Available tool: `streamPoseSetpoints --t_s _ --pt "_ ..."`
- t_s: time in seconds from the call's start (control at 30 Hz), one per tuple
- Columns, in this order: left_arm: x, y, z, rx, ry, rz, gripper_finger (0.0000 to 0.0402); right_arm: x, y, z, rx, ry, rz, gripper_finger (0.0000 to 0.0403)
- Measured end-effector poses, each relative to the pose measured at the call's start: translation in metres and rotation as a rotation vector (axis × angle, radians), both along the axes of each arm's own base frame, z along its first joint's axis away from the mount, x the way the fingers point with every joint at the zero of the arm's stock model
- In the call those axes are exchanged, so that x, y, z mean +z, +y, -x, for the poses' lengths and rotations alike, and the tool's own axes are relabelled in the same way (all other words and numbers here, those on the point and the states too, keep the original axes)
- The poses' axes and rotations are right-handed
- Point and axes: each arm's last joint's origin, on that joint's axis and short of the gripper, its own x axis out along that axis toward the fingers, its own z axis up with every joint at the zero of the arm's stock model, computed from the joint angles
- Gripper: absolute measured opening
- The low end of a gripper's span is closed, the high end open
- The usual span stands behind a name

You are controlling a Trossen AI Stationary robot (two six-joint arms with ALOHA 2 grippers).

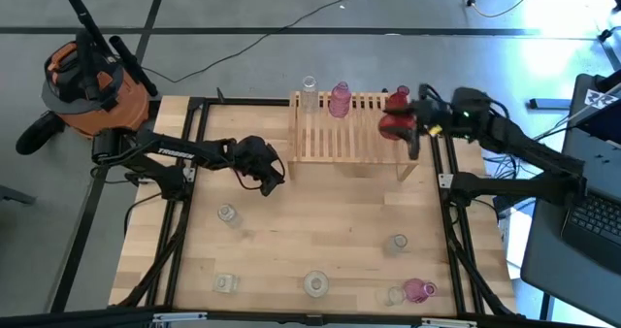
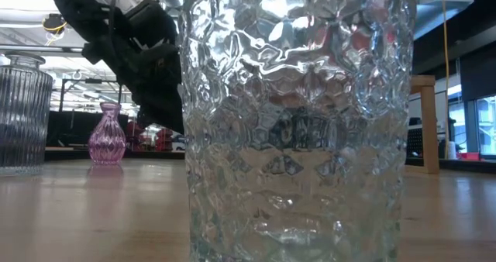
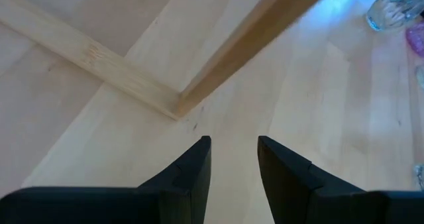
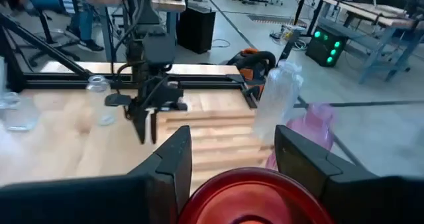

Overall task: Sort vases onto shelf
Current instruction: Put the red vase on the shelf aligned with the other red vase

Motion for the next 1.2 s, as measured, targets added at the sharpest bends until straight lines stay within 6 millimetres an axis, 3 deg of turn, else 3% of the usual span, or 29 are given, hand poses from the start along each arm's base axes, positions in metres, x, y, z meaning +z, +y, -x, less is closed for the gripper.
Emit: streamPoseSetpoints --t_s 0.27,0.47,0.7,0.93,1.2 --pt "0.0 -0.001 0.0 0.013 0.001 0.016 0.0117 -0.029 0.018 0.043 -0.009 -0.176 -0.082 0.0153" --pt "0.0 -0.001 0.0 0.034 0.002 0.031 0.0117 -0.05 0.025 0.06 -0.028 -0.171 -0.145 0.0153" --pt "0.0 0.0 0.0 0.055 0.006 0.015 0.0117 -0.064 0.022 0.058 -0.086 -0.129 -0.169 0.0153" --pt "0.0 0.0 0.0 0.059 0.007 0.011 0.0117 -0.082 0.017 0.044 -0.112 -0.054 -0.302 0.0153" --pt "0.0 0.0 0.0 0.061 0.007 0.01 0.0117 -0.087 0.013 0.034 -0.105 -0.004 -0.299 0.0153"
